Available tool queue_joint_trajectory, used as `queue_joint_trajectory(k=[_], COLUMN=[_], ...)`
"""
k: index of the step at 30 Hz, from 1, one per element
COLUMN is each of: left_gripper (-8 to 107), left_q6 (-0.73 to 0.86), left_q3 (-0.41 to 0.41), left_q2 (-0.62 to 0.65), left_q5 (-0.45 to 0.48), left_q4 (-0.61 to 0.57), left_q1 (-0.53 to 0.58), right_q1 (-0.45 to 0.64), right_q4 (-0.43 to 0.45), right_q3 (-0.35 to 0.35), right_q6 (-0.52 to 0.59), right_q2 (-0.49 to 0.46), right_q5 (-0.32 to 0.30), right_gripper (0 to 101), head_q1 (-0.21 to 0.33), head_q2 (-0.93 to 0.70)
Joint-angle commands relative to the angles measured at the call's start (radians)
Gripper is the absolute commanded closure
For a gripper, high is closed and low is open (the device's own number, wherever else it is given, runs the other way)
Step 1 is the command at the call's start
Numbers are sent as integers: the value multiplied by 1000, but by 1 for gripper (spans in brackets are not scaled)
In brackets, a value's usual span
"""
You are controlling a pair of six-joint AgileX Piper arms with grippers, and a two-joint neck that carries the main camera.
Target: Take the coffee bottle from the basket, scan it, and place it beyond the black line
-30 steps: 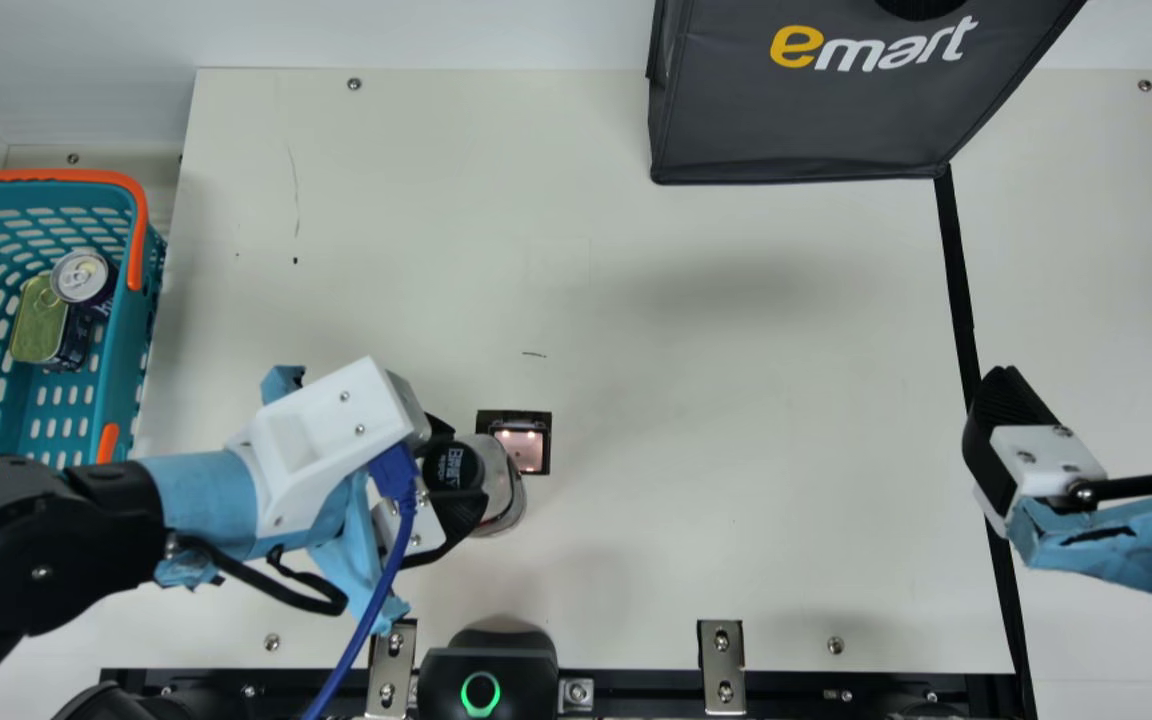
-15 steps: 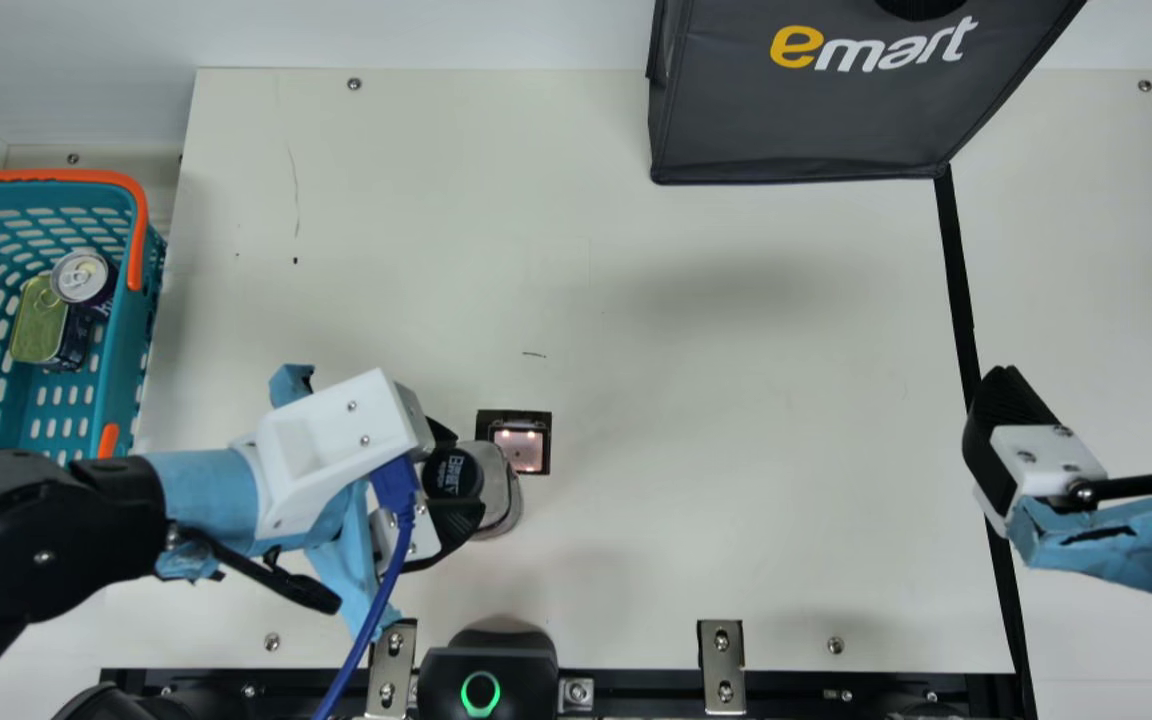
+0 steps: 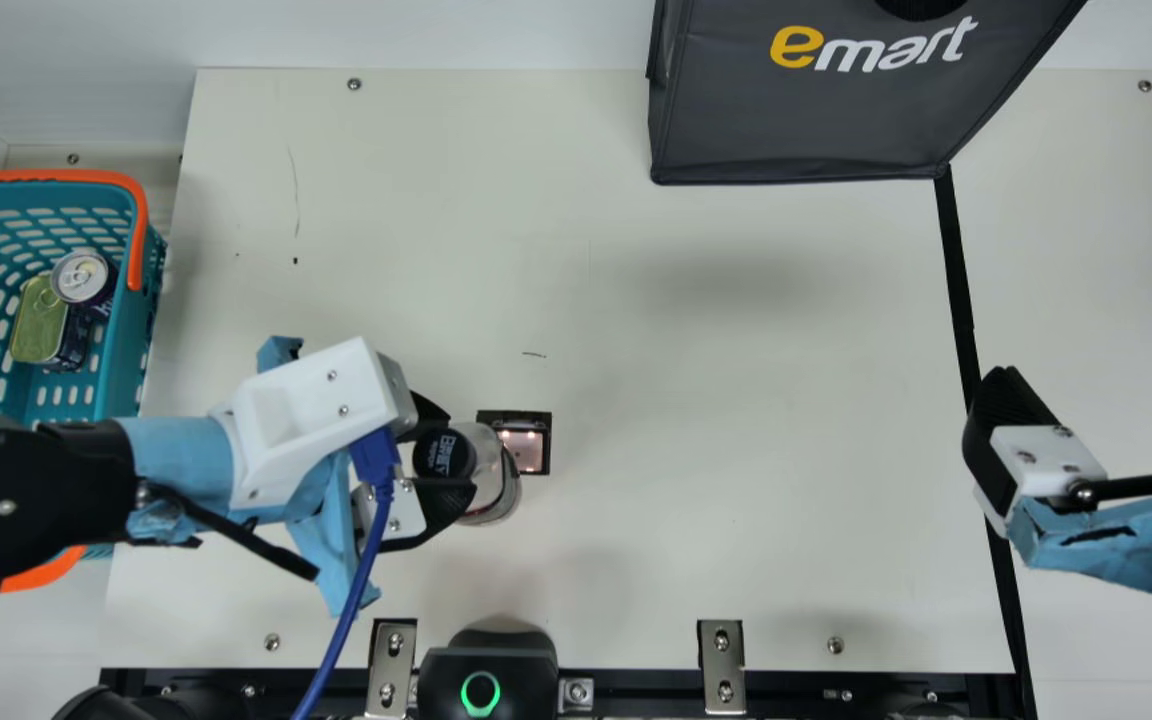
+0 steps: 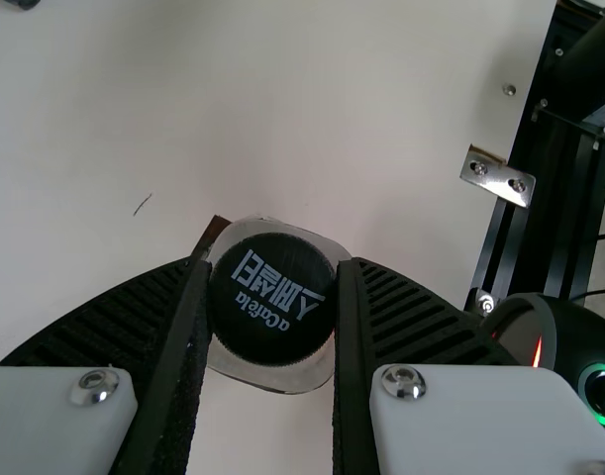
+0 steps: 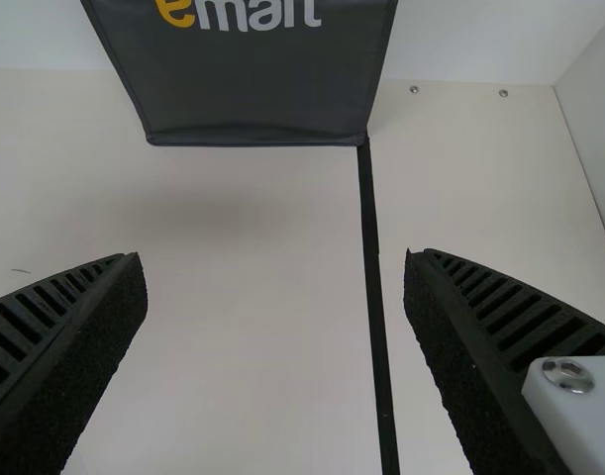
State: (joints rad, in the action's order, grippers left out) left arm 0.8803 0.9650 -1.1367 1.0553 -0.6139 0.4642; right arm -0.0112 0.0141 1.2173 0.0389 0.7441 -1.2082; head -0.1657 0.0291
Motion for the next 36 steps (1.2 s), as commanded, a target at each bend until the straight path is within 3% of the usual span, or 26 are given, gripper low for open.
queue_joint_trajectory(k=[1, 36], left_gripper=[89, 89], left_q6=[6, 26], left_q3=[10, 242], left_q2=[-4, -225], left_q5=[12, -71], left_q4=[-6, -28], left_q1=[-6, 48], right_q1=[0, 0], right_q4=[0, 0], right_q3=[0, 0], right_q6=[0, 0], right_q2=[0, 0], right_q5=[0, 0], right_gripper=[11, 11], head_q1=[27, 27], head_q2=[-2, -2])
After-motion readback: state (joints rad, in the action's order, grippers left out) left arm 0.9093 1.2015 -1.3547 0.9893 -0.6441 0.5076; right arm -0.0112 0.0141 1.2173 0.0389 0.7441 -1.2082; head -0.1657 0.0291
